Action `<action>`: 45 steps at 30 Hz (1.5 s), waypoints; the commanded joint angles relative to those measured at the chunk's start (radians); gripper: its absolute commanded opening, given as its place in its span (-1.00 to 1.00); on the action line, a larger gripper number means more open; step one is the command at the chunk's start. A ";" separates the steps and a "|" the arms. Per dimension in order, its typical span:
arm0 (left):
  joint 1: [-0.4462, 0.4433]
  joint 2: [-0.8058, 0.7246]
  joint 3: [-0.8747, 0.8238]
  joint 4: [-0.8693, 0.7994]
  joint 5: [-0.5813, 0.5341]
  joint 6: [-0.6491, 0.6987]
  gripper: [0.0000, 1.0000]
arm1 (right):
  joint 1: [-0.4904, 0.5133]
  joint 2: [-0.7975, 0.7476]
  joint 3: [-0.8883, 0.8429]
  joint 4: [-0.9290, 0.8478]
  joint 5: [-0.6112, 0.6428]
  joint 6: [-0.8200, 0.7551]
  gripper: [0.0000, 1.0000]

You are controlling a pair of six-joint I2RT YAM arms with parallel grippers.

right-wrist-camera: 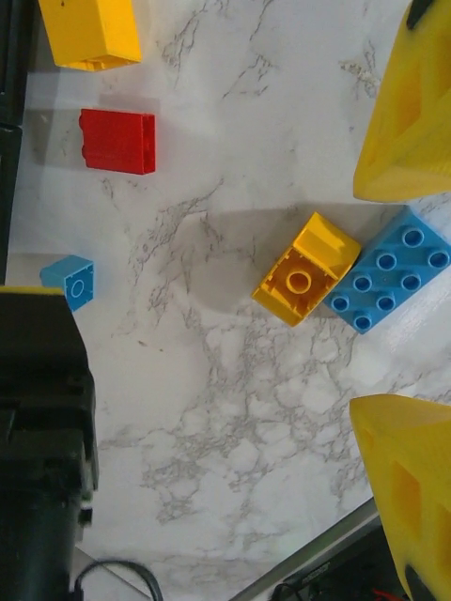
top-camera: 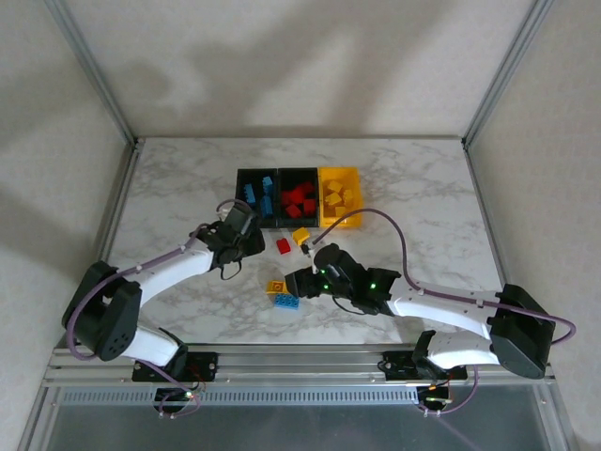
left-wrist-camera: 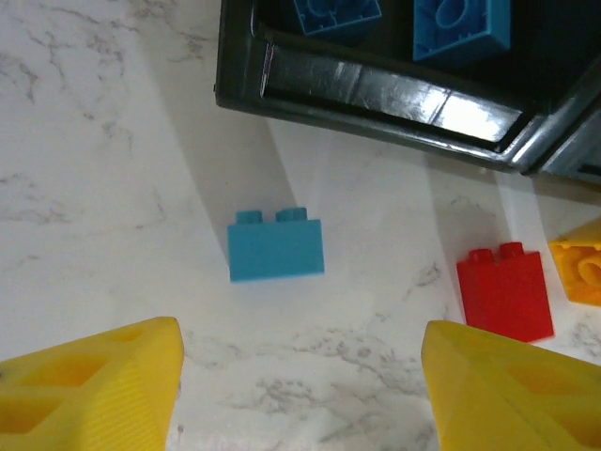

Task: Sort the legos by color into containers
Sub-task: Pick up the lego from the center of the table.

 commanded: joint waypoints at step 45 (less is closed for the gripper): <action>0.052 0.115 0.323 -0.102 0.019 0.103 -0.36 | 0.010 -0.049 0.029 -0.003 0.067 0.015 0.12</action>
